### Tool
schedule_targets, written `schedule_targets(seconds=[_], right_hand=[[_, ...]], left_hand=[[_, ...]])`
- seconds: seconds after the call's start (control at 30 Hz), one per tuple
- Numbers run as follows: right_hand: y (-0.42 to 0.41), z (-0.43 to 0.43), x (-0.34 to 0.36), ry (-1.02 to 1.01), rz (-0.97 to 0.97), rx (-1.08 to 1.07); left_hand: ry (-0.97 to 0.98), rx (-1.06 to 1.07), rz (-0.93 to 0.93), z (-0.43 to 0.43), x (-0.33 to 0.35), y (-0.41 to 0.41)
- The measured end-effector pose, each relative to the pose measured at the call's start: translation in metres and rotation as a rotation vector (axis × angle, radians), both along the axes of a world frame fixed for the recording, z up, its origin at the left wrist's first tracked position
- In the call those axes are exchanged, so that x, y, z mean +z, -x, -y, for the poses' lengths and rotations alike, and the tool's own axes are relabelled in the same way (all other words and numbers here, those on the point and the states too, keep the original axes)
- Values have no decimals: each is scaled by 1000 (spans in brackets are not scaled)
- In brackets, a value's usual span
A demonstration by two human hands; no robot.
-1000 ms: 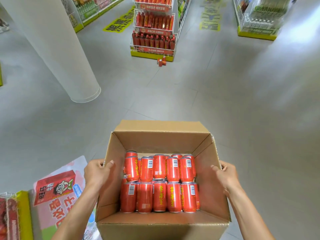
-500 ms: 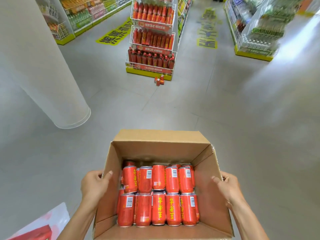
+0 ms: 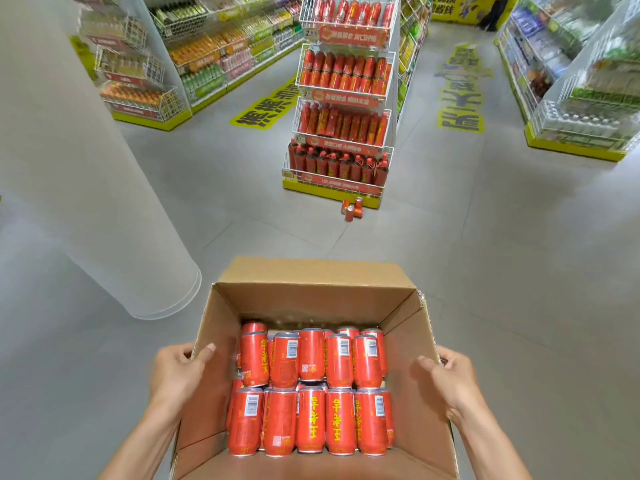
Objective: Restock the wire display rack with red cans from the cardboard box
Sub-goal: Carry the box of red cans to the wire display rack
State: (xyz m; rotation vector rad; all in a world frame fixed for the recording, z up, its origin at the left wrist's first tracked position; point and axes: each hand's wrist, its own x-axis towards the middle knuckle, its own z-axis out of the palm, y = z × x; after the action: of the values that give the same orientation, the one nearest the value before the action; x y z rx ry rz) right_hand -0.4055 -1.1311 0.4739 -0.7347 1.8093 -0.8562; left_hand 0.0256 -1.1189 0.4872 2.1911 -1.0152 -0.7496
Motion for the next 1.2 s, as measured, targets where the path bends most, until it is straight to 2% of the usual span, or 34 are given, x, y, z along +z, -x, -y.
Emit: schedule_targets(seconds=[0.23, 0.6, 0.97, 1.2], right_hand=[[-10, 175, 18, -22, -10, 52], [-51, 410, -10, -71, -12, 0], [-126, 637, 0, -38, -4, -58], [-160, 806, -13, -9, 43, -67]], left_hand=[[-1, 80, -22, 149, 6, -10], [-28, -33, -30, 408, -36, -67], [7, -48, -98, 667, -11, -133], [56, -24, -155, 833, -31, -174]])
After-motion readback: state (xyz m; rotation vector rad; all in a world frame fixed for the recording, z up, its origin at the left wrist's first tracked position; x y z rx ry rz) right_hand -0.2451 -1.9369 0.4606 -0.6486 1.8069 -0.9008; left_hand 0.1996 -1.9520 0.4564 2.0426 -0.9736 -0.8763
